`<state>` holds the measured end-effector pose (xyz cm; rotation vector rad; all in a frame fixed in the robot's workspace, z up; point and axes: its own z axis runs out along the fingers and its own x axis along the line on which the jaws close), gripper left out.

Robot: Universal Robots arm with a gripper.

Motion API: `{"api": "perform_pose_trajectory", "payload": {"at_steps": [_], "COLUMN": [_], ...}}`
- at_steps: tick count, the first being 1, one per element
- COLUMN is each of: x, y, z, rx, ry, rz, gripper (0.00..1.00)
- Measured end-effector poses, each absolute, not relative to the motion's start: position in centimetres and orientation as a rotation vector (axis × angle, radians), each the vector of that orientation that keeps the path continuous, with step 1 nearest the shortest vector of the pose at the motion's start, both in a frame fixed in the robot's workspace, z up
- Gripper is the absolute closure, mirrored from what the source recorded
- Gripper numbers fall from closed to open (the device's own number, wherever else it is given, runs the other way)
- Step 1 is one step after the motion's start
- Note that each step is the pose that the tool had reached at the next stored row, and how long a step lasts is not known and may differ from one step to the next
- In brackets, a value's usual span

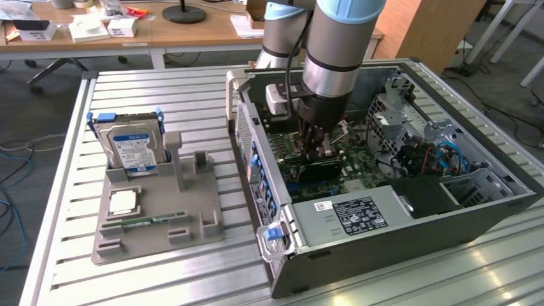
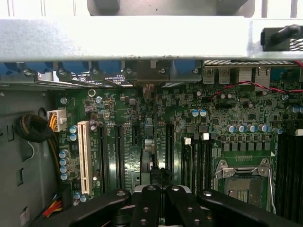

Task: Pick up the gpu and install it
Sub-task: 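Press down on the gpu until it lock into place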

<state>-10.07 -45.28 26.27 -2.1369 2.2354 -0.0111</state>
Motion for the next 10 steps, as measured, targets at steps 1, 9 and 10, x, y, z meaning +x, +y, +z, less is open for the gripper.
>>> {"api": "perform_pose_trajectory", "payload": {"at_steps": [1, 9, 10], "x": [-10.07, -10.09, -10.09], "y": [-45.28, -45.28, -45.28], "z": [26.27, 26.2, 26.2], "rx": [-2.137, -2.137, -2.137], "ry": [2.235, 2.235, 2.235], "rz": [-0.011, -0.011, -0.011], "gripper": [0.9, 0.9, 0.9]}}
